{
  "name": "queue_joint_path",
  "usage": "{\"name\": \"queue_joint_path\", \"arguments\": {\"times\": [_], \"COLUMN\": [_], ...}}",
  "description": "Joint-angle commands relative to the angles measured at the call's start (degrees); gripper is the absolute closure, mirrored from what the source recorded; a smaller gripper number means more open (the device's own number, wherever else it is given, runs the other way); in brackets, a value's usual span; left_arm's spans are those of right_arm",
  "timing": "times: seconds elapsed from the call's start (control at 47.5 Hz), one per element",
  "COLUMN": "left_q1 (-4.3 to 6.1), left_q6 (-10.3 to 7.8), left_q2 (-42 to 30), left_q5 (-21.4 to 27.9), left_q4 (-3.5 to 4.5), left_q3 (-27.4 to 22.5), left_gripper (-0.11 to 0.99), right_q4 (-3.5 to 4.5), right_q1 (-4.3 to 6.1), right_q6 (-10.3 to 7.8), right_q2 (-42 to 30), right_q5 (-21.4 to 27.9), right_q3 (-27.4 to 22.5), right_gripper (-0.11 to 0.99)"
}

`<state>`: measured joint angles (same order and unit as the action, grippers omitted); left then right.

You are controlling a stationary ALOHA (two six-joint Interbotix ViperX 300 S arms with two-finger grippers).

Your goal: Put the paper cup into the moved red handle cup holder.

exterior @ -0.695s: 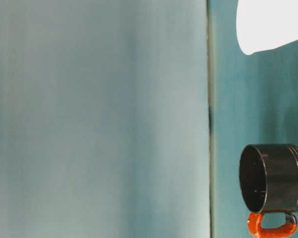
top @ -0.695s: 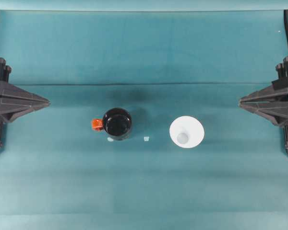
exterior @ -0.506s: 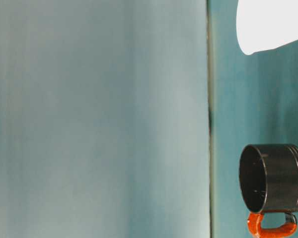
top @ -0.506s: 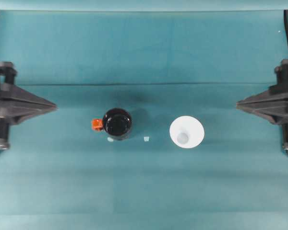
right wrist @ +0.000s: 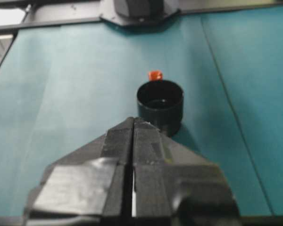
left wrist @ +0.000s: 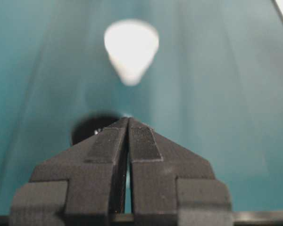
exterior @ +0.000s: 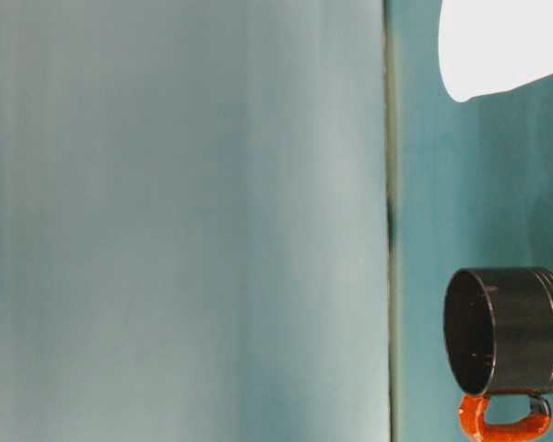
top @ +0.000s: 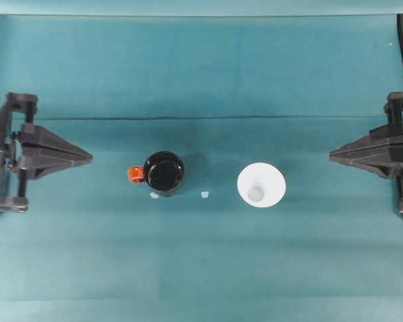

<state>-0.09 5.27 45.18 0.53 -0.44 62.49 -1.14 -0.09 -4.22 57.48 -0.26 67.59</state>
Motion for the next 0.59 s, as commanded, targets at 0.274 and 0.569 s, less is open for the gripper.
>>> {"name": "queue_joint_path", "arguments": {"times": [0.274,0.569], "left_q1": [-0.26,-1.41], "left_q6": [3.87,3.96], "left_q2": [-4.66,-7.47], "left_q5": [15.29,19.07], "left_q4": [-0.26,-0.26], "left_q3": [-6.5,-9.14], "left_gripper": [0.85,0.85], "right_q4": [-0.18,-0.26], "right_q1": [0.18,0.26], "right_q6": [-0.62,-1.93], "right_q2": [-0.26,-0.26], "right_q5": [0.0,1.41], "right_q3": [-0.97,-0.97], "right_gripper": [0.98,0.98]}}
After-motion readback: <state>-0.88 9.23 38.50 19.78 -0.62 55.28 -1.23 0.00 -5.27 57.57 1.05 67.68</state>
